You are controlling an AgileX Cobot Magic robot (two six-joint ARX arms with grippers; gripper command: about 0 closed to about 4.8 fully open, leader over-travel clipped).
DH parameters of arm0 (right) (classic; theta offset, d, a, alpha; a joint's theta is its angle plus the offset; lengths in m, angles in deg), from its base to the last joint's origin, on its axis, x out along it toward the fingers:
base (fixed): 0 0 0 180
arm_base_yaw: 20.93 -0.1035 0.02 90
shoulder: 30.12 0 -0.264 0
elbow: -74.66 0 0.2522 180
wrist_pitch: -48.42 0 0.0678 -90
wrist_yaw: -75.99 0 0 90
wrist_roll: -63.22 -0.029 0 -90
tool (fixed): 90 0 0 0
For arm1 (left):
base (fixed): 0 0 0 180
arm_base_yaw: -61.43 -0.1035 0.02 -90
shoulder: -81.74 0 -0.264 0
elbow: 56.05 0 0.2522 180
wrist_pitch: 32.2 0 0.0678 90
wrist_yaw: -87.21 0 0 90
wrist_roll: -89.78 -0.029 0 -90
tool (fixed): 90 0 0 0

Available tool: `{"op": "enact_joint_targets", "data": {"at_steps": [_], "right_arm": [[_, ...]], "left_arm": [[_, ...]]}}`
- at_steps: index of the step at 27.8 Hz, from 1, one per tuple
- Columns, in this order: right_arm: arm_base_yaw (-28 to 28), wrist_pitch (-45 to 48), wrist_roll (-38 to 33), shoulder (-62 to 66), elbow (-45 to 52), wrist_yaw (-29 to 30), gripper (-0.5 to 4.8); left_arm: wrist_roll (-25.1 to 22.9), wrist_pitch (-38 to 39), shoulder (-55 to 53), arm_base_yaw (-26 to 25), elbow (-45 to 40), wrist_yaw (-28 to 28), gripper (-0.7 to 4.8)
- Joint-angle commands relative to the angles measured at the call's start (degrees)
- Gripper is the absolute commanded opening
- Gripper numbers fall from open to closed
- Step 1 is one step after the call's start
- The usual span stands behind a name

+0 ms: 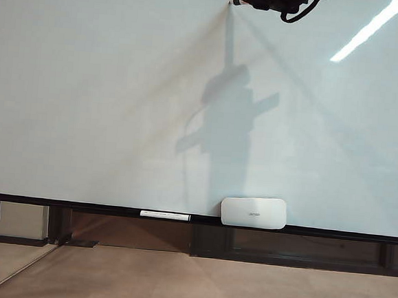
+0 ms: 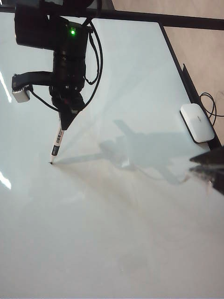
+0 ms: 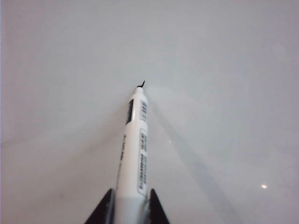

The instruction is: Reach to the right to find the marker pen, pick it up, and write the number 14 on the whiteboard.

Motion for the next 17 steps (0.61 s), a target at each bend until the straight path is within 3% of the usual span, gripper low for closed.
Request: {"op": "enact_joint_targets", "data": {"at_steps": [1,17], "right_arm": [[-0.1,-0.4,0.1,0.0,-0.3,-0.2,-0.02],[0.0,-6.8,0.1,0.3,-0.2,-1.6,-0.02]], "left_arm": [[-0.2,-0.2,0.0,0.0,0.3,0.2,-0.06],[-0.3,0.1,0.0,0.0,0.3,0.2,-0.06]]}}
